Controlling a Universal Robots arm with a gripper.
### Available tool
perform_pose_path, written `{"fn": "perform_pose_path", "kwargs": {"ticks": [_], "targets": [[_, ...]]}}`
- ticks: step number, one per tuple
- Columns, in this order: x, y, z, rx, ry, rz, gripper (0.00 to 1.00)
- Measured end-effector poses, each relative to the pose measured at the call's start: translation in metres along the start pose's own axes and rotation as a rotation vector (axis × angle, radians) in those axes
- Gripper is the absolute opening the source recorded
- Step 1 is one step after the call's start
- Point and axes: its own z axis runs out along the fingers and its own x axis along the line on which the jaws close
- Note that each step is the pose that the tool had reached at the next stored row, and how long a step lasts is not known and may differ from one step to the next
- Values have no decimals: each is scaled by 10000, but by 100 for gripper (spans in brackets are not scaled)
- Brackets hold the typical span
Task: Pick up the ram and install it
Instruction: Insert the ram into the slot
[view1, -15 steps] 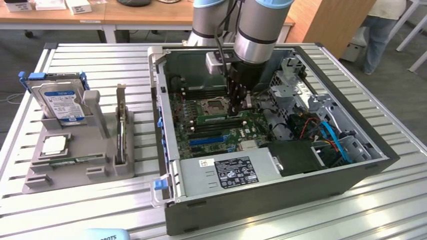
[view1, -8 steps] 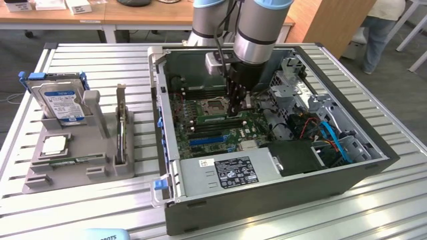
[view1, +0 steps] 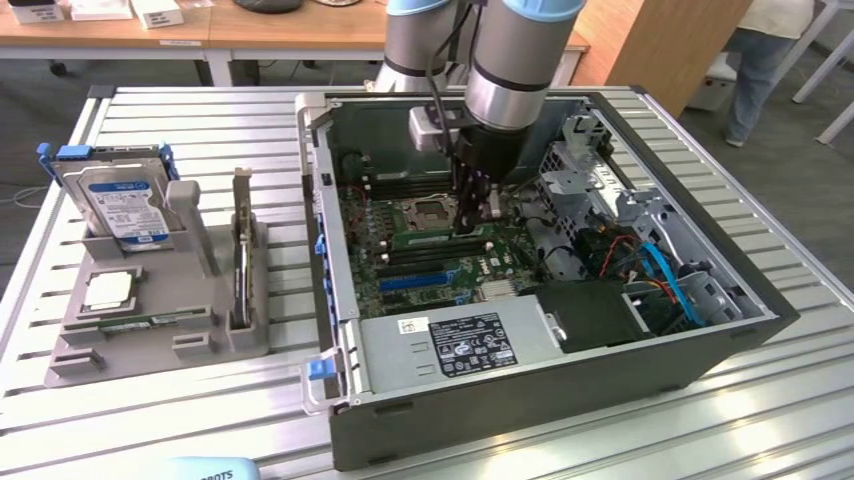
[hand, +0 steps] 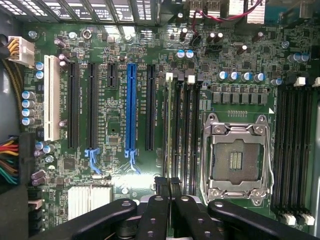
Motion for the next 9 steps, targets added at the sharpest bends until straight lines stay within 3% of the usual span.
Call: {"fn": "perform_pose_path", "kwargs": {"ticks": [9], "targets": [[1, 3, 50, 13, 1, 10, 12]]}}
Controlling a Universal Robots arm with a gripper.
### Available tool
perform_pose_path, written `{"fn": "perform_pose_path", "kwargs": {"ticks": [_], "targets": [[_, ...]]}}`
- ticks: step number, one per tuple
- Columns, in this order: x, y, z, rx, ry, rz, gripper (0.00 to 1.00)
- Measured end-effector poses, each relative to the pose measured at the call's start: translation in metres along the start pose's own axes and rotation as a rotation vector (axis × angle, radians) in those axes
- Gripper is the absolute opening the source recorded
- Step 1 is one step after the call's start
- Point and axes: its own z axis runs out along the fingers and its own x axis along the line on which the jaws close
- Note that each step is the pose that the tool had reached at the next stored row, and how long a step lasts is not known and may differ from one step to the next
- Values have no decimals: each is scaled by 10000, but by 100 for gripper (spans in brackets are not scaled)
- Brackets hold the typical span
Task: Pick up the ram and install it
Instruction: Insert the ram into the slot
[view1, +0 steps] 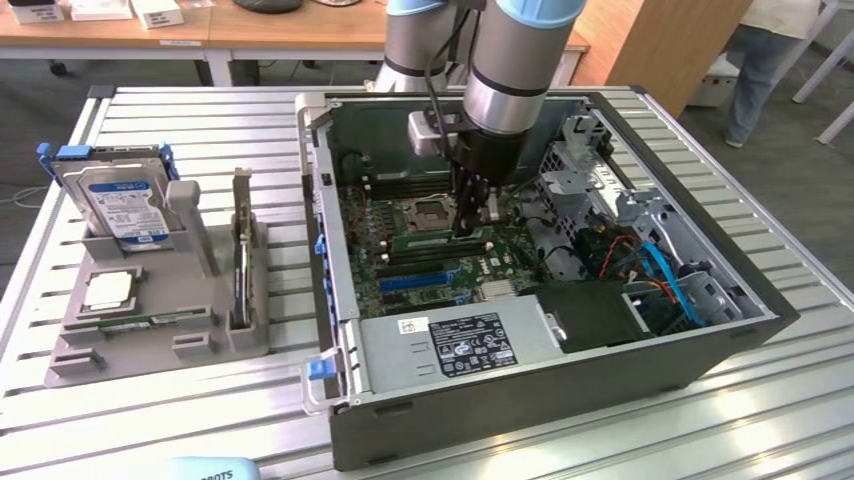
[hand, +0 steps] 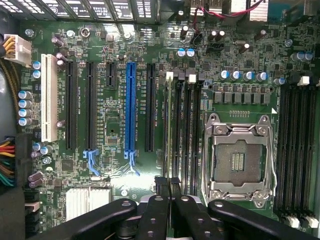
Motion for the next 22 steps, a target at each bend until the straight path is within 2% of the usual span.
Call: {"fn": "perform_pose_path", "kwargs": {"ticks": [22], "targets": [[-2, 0, 39, 3, -3, 13, 12]]}}
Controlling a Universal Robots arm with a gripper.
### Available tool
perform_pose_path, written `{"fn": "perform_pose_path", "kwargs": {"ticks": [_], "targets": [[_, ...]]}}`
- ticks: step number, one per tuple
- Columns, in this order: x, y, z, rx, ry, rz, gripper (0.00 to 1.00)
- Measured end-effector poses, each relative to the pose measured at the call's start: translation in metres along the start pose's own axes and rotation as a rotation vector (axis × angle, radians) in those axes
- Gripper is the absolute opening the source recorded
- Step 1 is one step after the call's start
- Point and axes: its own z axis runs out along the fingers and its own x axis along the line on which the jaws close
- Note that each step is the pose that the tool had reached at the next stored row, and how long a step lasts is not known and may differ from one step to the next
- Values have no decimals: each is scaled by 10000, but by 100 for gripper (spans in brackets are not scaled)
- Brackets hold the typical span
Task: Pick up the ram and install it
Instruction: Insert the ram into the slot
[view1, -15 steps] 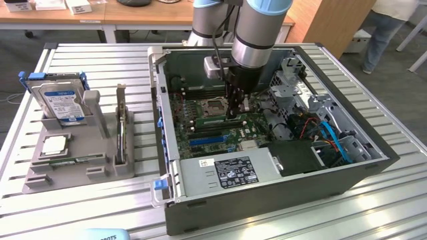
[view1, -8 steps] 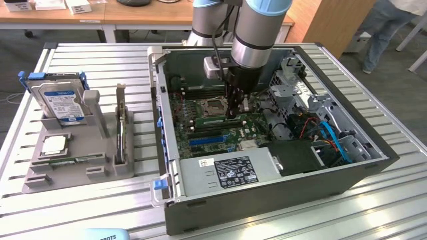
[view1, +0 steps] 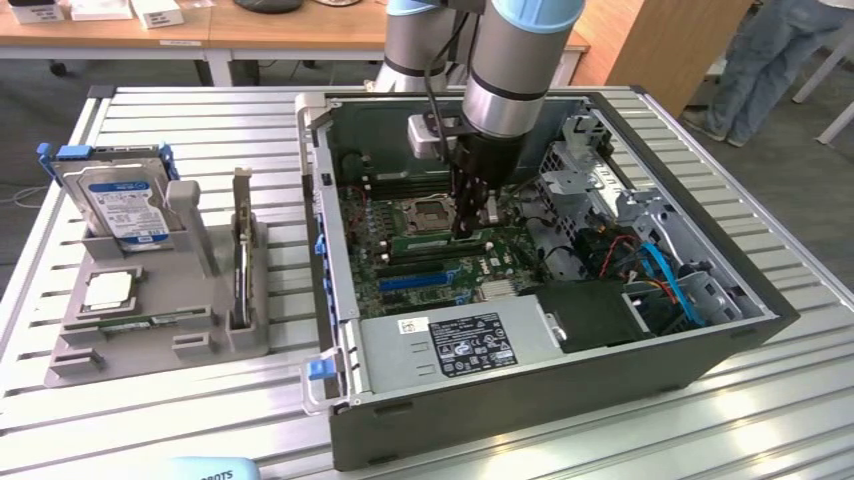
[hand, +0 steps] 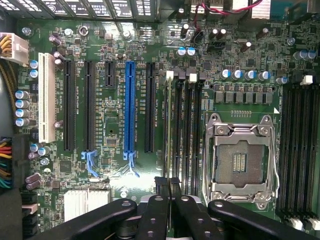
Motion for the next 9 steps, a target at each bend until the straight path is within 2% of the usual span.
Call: {"fn": "perform_pose_path", "kwargs": {"ticks": [9], "targets": [[-4, 0, 14, -2, 3, 0, 12]]}}
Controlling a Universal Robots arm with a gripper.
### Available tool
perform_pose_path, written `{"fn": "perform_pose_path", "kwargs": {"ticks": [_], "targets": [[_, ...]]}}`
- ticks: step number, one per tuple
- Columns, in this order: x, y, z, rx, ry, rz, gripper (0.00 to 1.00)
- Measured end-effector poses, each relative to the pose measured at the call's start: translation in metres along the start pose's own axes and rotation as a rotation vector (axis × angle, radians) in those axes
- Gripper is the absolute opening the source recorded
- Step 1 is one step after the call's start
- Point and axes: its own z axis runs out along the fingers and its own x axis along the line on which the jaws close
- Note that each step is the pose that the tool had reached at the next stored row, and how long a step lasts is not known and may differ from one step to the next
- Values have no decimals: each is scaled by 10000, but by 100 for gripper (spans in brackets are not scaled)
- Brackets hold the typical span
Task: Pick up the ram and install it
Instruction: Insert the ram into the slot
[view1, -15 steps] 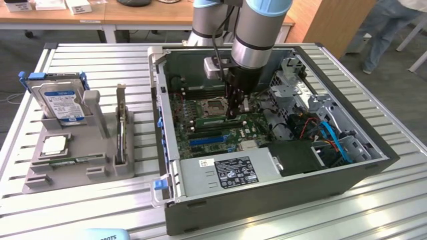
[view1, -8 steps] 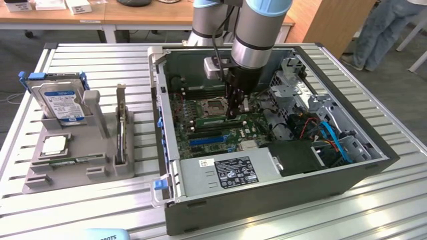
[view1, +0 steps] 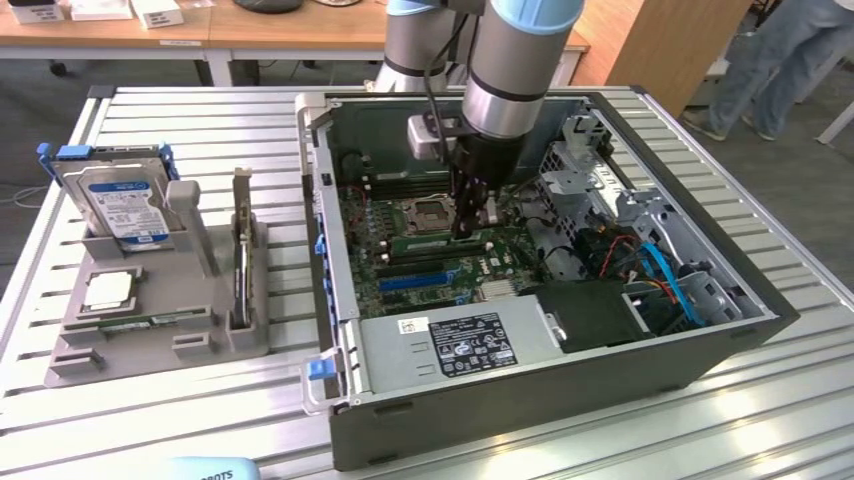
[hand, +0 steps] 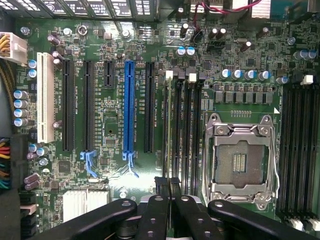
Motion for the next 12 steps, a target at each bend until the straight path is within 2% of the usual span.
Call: {"fn": "perform_pose_path", "kwargs": {"ticks": [12], "targets": [[1, 0, 29, 0, 1, 0, 12]]}}
